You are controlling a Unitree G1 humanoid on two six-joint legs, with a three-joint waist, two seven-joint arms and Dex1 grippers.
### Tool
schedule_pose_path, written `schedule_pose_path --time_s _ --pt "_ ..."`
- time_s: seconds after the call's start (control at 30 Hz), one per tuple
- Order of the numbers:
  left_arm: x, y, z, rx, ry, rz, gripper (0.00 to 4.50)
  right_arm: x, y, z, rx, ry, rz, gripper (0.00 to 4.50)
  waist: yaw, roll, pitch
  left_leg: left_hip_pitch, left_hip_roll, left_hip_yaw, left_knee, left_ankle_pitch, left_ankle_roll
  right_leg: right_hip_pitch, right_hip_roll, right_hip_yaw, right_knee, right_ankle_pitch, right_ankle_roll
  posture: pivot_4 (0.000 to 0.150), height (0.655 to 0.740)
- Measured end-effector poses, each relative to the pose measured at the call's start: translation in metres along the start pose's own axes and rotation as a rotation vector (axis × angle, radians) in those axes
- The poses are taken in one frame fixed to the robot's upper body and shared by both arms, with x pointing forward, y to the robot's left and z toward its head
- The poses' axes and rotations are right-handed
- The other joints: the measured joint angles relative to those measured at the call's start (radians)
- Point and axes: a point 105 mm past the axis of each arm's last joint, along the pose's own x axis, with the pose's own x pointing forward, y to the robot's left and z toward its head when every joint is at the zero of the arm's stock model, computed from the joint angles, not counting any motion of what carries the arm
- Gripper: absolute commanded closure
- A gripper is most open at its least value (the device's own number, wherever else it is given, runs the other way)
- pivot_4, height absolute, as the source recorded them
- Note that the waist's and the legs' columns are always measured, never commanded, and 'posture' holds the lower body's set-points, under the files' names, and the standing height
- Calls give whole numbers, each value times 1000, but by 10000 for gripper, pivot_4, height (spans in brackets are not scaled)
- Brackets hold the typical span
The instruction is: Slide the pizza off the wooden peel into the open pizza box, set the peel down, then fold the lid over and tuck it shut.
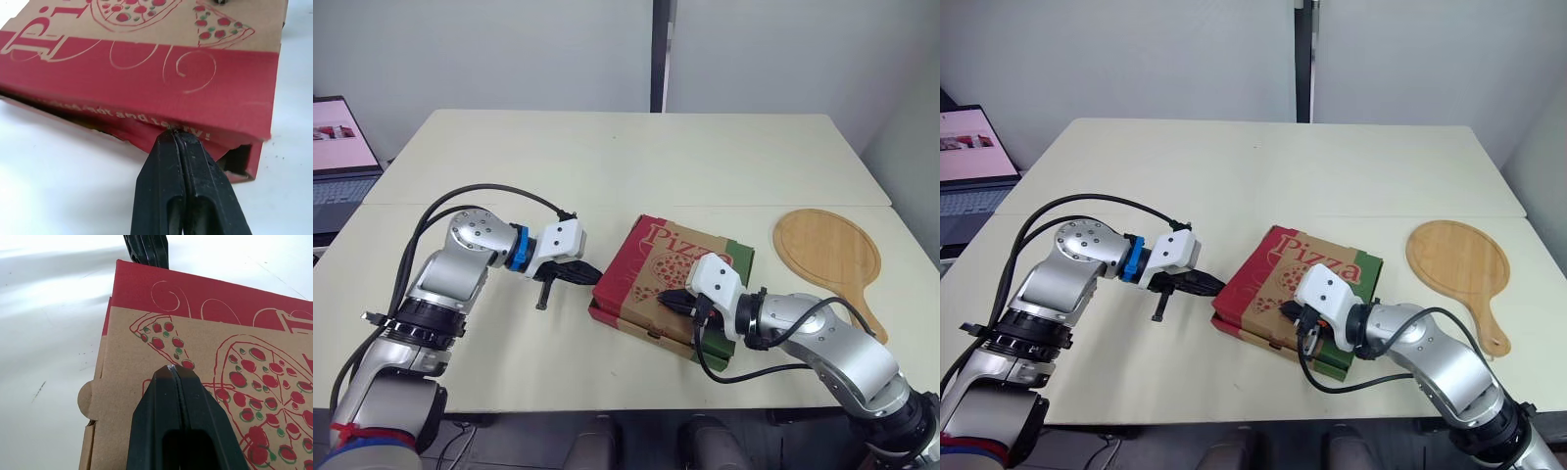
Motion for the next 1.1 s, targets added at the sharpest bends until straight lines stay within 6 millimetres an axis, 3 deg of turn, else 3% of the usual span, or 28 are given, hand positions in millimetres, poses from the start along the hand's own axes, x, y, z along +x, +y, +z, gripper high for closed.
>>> schedule_pose_path --time_s 0.37,0.57,0.73,0.9,1.03,1.1 --pt "8 -6 4 -113 -62 3 45000 0 2 0 0 -1 15 44790 1 0 0 0 0 0 0 0 0 0 0 0 0 0 0 1500 7318" --pt "12 -13 -5 -130 -60 3 45000 0 4 -1 4 2 23 44790 2 0 0 0 0 0 0 0 0 0 0 0 0 0 0 1500 7318" --pt "2 -8 -8 -134 -44 37 45000 0 4 -3 6 6 23 44790 2 0 0 0 0 0 0 0 0 0 0 0 0 0 0 1500 7318" --pt "-9 -5 10 -127 -101 39 45000 1 7 -11 -14 36 24 44790 1 0 0 0 0 0 0 0 0 0 0 0 0 0 0 1500 7318" --pt "7 -15 25 -75 -129 -16 45000 2 7 -13 -36 42 28 44790 2 0 0 1 0 0 0 0 0 1 0 0 0 0 0 1500 7318" --pt "20 -24 20 -77 -114 -54 45000 2 7 -13 -45 41 27 44790 2 0 0 1 0 0 0 0 0 1 0 1 0 0 0 1500 7318"
